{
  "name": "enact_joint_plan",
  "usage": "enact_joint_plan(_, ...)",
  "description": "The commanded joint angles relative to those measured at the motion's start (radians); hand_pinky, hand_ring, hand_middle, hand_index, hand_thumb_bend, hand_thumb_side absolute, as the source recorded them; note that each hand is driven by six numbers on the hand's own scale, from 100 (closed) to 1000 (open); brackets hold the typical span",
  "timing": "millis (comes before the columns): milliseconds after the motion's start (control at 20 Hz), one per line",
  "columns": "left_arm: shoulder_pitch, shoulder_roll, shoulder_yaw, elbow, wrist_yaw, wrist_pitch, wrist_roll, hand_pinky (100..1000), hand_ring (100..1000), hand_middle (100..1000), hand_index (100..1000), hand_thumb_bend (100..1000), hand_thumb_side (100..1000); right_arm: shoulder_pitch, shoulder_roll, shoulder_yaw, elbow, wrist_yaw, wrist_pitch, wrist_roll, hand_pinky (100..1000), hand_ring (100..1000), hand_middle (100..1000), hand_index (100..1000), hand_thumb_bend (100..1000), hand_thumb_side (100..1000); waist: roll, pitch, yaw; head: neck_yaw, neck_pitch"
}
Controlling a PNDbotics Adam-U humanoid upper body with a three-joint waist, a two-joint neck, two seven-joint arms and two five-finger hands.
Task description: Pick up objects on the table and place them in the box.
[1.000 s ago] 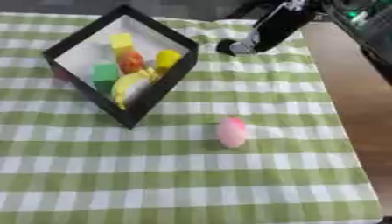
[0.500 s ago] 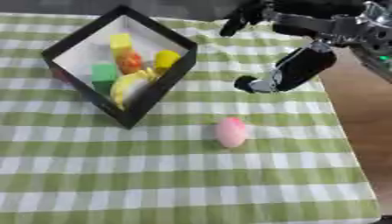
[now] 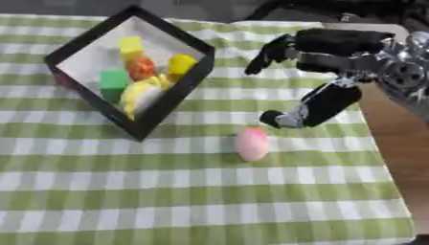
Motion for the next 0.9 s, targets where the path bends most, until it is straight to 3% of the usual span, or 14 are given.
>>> enact_joint_plan(50,-0.009,0.010,0.008,-0.019,0.004,0.004,-0.001,831,786,793,775,285,565,-0.003,0.008,0.005,-0.014,0.012,0.020,0.020,840,849,761,847,327,430,0.015,-0.002,0.001,-0.004,0.005)
enact_joint_plan(550,-0.009,0.001,0.010,-0.019,0.008,0.003,-0.001,831,790,794,775,282,567,0.037,0.076,0.046,-0.009,0.073,0.086,0.074,837,826,757,842,326,437,0.028,0.007,0.009,-0.004,0.005)
enact_joint_plan(900,-0.008,-0.007,0.010,-0.019,0.011,0.003,-0.003,832,791,794,774,279,570,0.042,0.114,0.072,0.066,0.128,0.076,0.082,838,826,760,843,347,430,0.035,0.010,0.015,-0.011,0.005)
